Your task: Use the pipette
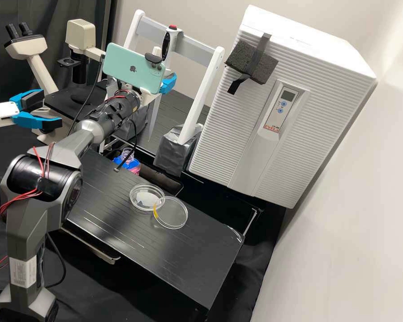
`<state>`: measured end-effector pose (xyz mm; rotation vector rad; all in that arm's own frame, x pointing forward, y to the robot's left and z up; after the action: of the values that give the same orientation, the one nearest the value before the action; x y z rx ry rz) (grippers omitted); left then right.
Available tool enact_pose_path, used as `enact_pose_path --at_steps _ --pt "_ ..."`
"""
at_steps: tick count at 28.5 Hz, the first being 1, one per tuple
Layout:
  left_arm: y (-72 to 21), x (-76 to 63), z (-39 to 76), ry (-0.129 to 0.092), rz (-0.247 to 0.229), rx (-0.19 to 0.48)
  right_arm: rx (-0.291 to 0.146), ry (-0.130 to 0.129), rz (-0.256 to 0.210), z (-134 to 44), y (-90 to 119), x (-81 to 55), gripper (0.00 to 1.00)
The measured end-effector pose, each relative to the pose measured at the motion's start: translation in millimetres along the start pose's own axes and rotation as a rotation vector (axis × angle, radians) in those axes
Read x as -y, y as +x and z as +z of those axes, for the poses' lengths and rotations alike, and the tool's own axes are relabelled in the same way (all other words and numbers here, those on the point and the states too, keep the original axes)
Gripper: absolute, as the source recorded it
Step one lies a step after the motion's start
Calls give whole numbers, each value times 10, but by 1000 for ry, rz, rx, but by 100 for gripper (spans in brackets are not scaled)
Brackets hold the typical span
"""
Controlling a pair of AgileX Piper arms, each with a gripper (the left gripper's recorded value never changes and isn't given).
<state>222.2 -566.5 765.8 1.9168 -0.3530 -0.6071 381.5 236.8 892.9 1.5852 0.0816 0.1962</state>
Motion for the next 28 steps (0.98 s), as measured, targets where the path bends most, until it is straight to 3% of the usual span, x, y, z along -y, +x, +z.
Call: enact_pose_path --at_steps 19,23,28 --pt "-24 28 -7 -1 -11 -4 -21 7 -3 -89 -58 -47 0" --pt "-24 28 -7 -1 -11 -4 -39 12 33 -145 -103 -136 0" --pt "-24 28 -7 -3 -11 -4 -52 13 111 -159 -110 -209 0"
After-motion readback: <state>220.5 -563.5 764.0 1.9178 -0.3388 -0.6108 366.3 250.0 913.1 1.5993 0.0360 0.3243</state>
